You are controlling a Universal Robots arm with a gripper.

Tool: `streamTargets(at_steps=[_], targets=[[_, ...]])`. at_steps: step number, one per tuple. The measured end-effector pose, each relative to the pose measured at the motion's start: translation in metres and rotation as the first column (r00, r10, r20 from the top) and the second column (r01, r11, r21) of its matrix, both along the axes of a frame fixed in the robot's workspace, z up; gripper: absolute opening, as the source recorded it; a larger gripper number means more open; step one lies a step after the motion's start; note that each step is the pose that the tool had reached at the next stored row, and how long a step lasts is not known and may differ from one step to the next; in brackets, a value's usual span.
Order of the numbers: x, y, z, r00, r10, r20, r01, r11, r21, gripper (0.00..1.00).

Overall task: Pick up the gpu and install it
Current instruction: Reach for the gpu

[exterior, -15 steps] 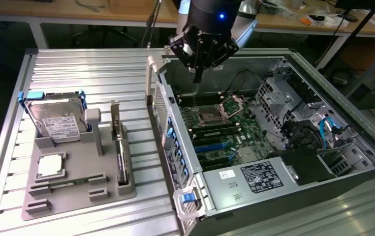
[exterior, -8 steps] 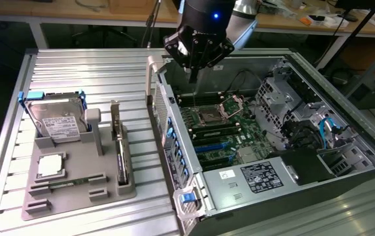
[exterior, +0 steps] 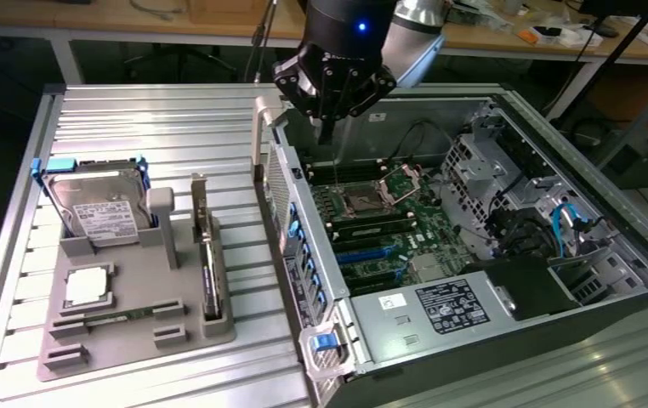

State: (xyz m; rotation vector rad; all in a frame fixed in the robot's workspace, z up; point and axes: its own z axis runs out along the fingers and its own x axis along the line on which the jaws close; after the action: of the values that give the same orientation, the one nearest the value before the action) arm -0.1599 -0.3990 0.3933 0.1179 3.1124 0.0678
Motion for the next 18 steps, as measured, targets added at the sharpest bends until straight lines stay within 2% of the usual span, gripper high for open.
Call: streamTargets(at_steps=[18], targets=[[-0.026, 0.0000, 0.0000, 1.0000, 0.000, 0.0000, 0.000, 1.0000, -0.0001, 0.11]])
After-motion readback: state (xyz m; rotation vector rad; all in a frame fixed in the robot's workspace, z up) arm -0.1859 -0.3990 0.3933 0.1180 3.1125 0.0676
